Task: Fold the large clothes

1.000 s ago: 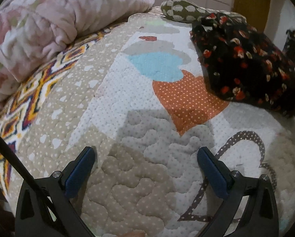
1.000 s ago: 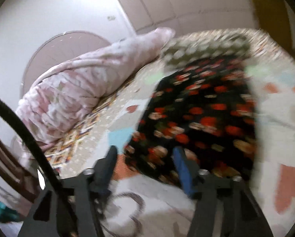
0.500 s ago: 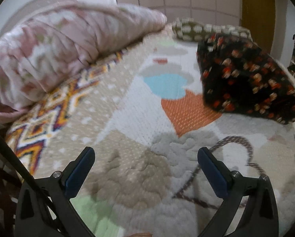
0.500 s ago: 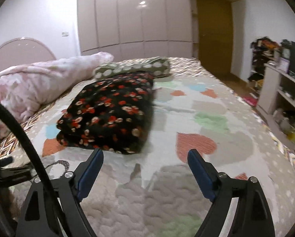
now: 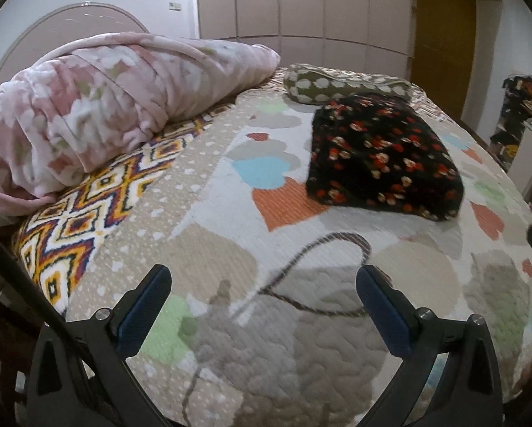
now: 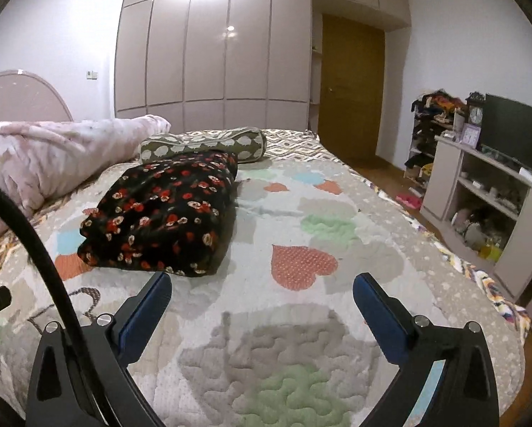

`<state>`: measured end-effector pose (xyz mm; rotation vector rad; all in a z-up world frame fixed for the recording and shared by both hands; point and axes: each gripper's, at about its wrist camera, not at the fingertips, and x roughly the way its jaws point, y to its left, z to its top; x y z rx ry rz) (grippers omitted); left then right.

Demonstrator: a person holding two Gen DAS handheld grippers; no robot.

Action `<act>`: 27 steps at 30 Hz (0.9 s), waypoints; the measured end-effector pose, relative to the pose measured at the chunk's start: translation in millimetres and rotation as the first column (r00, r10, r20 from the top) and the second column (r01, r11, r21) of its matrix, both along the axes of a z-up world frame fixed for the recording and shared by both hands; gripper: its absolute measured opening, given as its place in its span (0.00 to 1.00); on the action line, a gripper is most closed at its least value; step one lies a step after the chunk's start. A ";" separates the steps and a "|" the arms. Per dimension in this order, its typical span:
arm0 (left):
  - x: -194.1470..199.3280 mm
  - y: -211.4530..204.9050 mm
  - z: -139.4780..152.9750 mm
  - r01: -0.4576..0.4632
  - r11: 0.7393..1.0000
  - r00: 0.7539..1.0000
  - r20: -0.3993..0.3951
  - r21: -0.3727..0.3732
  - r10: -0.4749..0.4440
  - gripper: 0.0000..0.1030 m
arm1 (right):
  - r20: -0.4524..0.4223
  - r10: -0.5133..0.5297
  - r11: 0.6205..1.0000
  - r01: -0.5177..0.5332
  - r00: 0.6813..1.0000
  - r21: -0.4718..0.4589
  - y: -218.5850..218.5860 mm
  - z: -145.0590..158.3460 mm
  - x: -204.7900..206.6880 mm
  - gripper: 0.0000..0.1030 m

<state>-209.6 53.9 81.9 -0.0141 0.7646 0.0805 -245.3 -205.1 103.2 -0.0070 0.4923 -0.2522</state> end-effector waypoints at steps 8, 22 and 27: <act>-6.1 -12.6 -7.5 0.040 0.999 0.999 -0.022 -0.005 -0.040 1.00 | -0.097 -0.011 0.996 0.019 0.995 0.088 -8.8 -18.4 13.3 1.00; -6.5 -15.9 -17.3 0.068 0.997 0.995 -0.070 -0.036 -0.070 1.00 | -0.190 0.045 0.997 -0.033 0.981 0.067 10.2 -35.0 20.8 1.00; -5.9 -14.9 -20.0 0.071 0.996 0.993 -0.086 -0.047 -0.075 1.00 | -0.201 0.043 0.997 -0.030 0.979 0.066 12.5 -37.3 21.8 1.00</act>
